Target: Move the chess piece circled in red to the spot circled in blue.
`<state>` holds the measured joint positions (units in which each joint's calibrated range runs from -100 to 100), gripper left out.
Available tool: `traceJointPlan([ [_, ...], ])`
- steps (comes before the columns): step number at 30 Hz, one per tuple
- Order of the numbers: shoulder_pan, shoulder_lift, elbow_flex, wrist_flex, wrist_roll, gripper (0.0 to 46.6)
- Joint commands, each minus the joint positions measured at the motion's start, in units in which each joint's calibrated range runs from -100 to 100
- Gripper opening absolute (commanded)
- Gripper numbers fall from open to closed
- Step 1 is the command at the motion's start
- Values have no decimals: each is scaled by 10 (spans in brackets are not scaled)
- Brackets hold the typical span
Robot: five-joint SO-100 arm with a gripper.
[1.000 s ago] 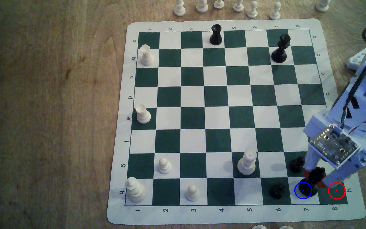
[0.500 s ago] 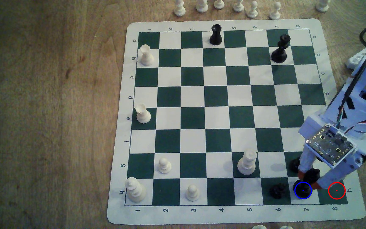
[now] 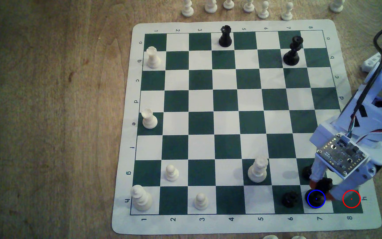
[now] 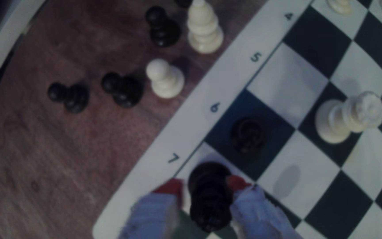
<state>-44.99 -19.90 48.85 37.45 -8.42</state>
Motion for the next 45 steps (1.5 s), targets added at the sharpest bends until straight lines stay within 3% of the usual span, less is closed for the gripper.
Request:
traceJointPlan([
  [1, 2, -13, -34, 2, -7, 279],
  [8, 2, -30, -36, 36, -7, 297],
  [23, 0, -102, -42, 103, -7, 287],
  [25, 1, -116, -41, 118, -6, 278],
  [29, 9, -160, -17, 151, 7, 197],
  [30, 20, -181, -3, 148, 16, 150],
  [33, 74, -221, 11, 133, 35, 83],
  [35, 138, -275, 14, 129, 49, 16],
  [38, 195, -347, 48, 92, 60, 3],
  [43, 328, -523, 272, -162, 106, 2],
  [45, 356, -562, 339, -246, 116, 2],
])
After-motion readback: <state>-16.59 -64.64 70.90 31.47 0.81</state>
